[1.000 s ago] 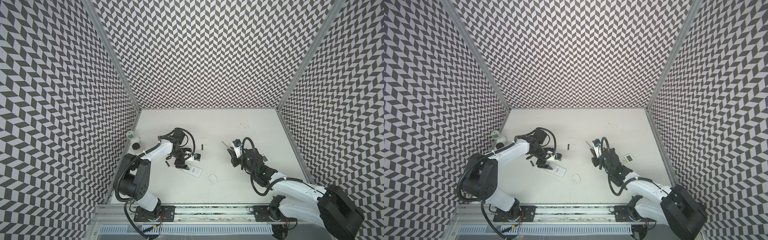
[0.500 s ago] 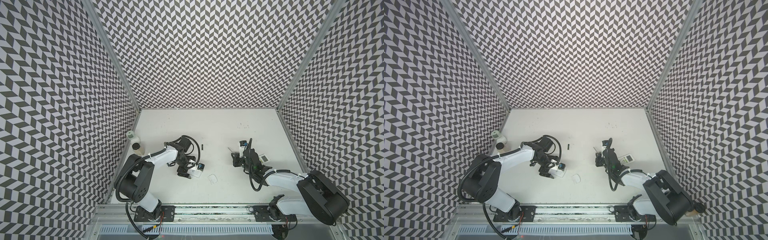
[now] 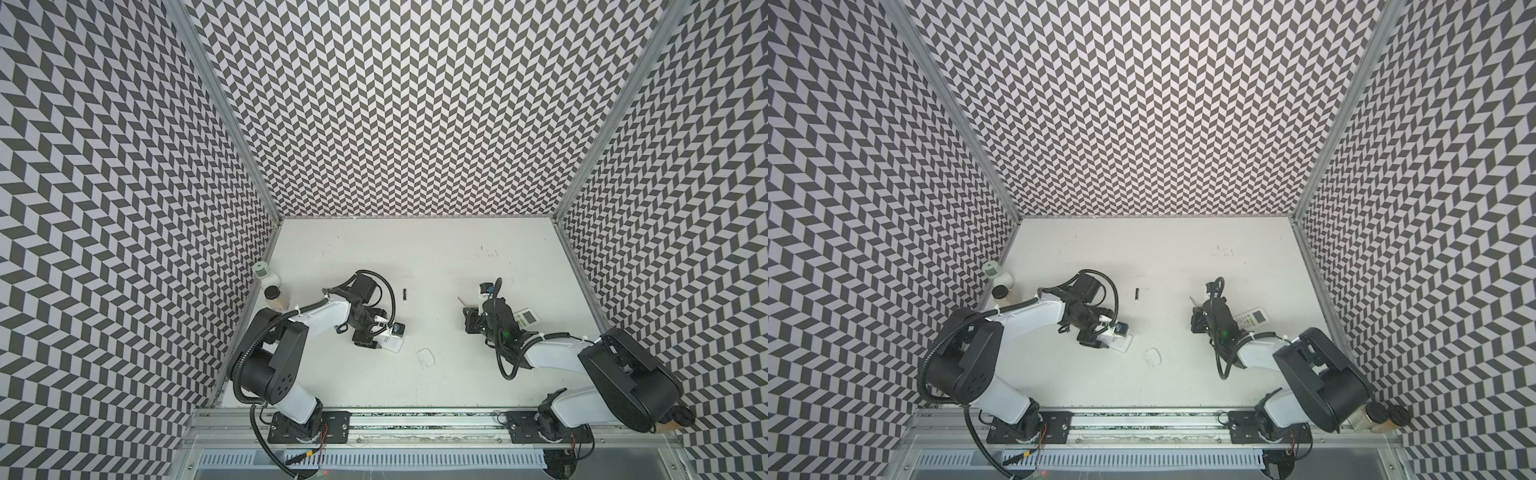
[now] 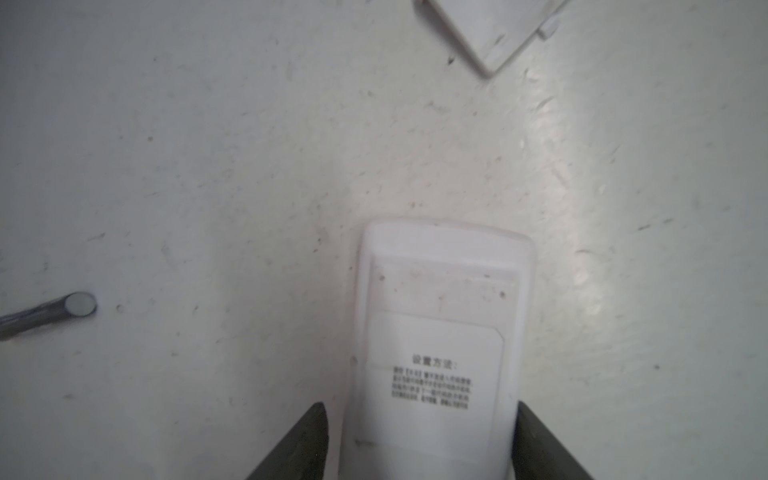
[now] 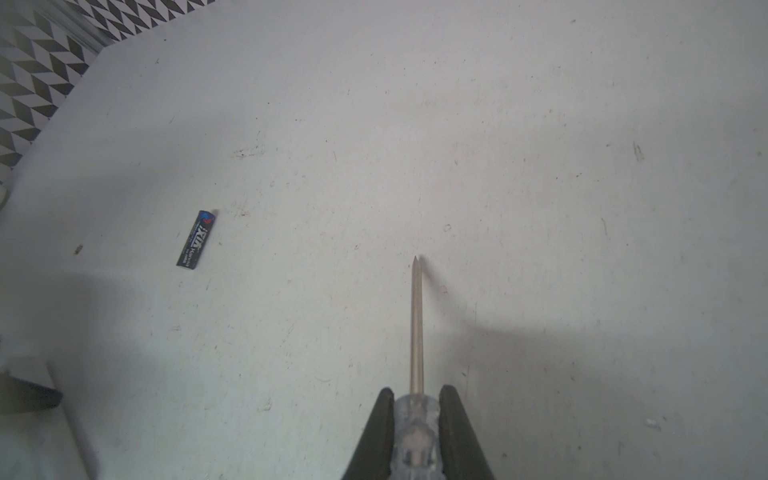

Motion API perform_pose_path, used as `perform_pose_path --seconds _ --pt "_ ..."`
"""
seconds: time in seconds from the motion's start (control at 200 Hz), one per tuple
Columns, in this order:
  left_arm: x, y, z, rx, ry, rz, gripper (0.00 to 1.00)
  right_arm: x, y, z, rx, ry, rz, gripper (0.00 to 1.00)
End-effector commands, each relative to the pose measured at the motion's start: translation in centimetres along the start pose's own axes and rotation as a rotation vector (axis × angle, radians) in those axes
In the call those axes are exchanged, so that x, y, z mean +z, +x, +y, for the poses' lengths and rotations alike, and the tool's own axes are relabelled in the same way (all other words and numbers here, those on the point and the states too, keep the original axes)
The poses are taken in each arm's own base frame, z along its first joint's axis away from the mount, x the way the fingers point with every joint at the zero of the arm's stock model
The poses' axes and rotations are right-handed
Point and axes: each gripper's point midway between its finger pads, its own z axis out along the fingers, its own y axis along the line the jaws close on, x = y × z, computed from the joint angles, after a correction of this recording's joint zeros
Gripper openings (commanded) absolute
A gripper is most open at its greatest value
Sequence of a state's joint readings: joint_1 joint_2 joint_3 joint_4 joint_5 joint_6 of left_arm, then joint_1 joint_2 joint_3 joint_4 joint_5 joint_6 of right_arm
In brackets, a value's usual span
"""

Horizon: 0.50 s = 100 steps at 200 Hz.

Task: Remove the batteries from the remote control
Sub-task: 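Set the screwdriver down with the right gripper while the left gripper lifts away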

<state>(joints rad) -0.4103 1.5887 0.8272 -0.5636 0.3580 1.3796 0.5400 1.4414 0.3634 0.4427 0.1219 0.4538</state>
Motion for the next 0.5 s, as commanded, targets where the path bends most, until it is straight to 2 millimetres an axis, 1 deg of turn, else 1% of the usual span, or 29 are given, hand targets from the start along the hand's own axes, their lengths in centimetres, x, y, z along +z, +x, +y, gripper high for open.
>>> perform_pose_path --seconds 0.0,0.065,0.1,0.18,0.24,0.28,0.355,0.431,0.496 --pt "-0.2 1.1 2.9 -0.027 -0.122 0.008 0.61 0.2 1.5 -1.9 -0.001 0.076 0.038 0.20" --pt "-0.4 1.3 4.1 -0.054 -0.176 0.016 0.56 0.4 1.7 -2.1 -0.015 0.085 0.053 0.22" --pt "-0.5 1.0 4.7 -0.084 -0.200 0.003 0.56 0.4 1.8 -2.1 -0.019 0.085 0.056 0.22" --pt "-0.5 0.8 5.7 -0.146 -0.245 -0.025 0.56 0.4 2.1 -2.2 -0.021 0.083 0.060 0.24" --pt "-0.3 1.3 6.4 -0.173 -0.291 -0.005 0.59 0.5 2.4 -2.4 -0.019 0.088 0.071 0.26" --pt "-0.5 1.6 7.1 -0.193 -0.329 0.010 0.59 0.5 2.4 -2.4 -0.020 0.092 0.078 0.26" --pt "-1.5 2.7 9.3 -0.265 -0.428 0.030 0.59 0.4 2.0 -2.2 -0.024 0.088 0.067 0.27" --pt "-2.5 4.3 11.5 -0.348 -0.520 0.055 0.59 0.3 1.9 -2.2 -0.029 0.090 0.062 0.29" --pt "-2.7 5.4 12.4 -0.397 -0.528 0.083 0.60 0.3 1.8 -2.1 -0.027 0.091 0.065 0.30"
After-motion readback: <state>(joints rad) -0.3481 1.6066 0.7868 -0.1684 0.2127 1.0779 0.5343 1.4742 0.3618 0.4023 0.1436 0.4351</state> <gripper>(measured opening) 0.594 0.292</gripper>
